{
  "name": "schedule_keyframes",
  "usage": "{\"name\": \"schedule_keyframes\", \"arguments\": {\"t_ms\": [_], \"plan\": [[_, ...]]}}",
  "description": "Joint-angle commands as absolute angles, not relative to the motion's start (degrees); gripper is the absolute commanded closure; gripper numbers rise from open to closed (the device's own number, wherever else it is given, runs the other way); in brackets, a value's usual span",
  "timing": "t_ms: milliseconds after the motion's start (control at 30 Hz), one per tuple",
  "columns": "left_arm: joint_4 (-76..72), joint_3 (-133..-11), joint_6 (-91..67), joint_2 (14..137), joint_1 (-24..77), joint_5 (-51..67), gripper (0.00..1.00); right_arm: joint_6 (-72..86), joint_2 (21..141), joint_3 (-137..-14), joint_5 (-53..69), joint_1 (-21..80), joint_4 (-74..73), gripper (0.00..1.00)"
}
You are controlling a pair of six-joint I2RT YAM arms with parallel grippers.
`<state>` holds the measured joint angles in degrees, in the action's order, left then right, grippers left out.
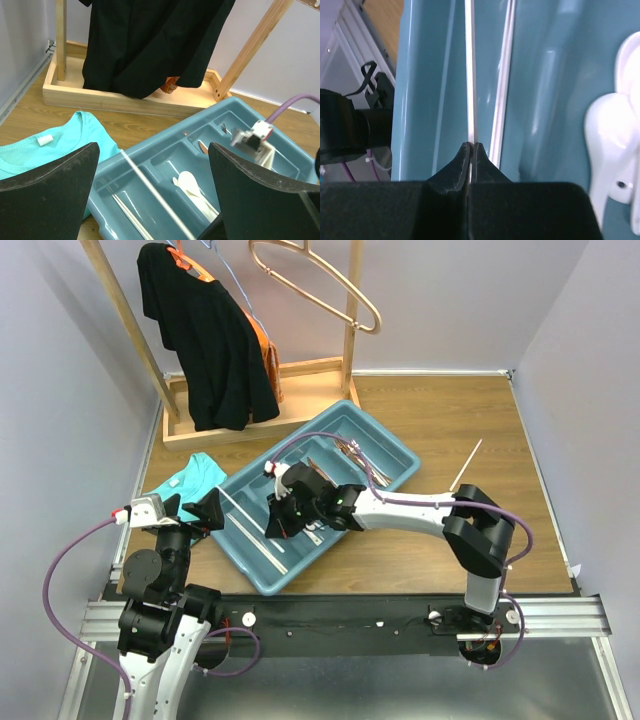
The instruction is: Sort the eating utensils into containers
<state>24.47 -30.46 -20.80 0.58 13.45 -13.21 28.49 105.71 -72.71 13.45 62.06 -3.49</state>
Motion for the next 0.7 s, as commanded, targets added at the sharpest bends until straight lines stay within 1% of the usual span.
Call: {"name": "schedule_keyframes", "arguments": {"t_ms": [0,67,100,167,200,233,267,300,367,467,500,600,667], "plan": [[23.6,-30.5,-20.4,-6.6,13.0,-12.7,0.01,28.0,108.5,-76.0,17.7,63.6,-10.7,0.91],[23.6,-30.4,-20.4,-6.6,13.0,-12.7,0.01,27.8,108.0,-75.9,17.9,63.8,-11.1,0.87],[23.6,-30.5,-20.4,-6.6,13.0,-12.7,0.01,27.7,107.8,-75.9,17.9,63.8,-11.3,0.79],[23.5,-30.4,-20.4,-6.5,13.0,-12.6,0.01,27.3,106.7,-75.6,17.8,63.8,-11.4,0.68],[23.5,-30.3,-20.3,-6.5,13.0,-12.6,0.01,27.1,106.3,-75.6,17.3,63.9,-11.6,0.6],[23.5,-30.4,-20.3,-6.5,13.0,-12.6,0.01,26.9,105.7,-75.4,16.8,63.8,-11.6,0.57],[23.6,-30.4,-20.4,-6.5,13.0,-12.6,0.01,26.7,104.7,-75.1,16.3,63.8,-11.6,0.56],[23.6,-30.4,-20.4,-6.5,13.0,-12.6,0.01,26.3,104.1,-75.1,14.4,63.8,-11.7,0.52],[23.6,-30.5,-20.4,-6.5,13.0,-12.6,0.01,25.6,102.6,-74.7,11.5,63.8,-12.0,0.48],[23.6,-30.5,-20.4,-6.5,13.1,-12.6,0.01,25.3,99.1,-74.3,1.1,63.6,-13.8,0.41],[23.6,-30.5,-20.3,-6.5,13.0,-12.6,0.01,24.9,97.7,-74.4,-5.8,63.5,-14.7,0.37],[23.6,-30.5,-20.3,-6.6,13.0,-12.6,0.01,25.1,95.9,-74.7,-16.2,61.6,-18.8,0.32],[23.6,-30.5,-20.3,-6.6,13.0,-12.7,0.01,25.9,93.8,-73.9,-19.3,58.3,-21.2,0.32]]}}
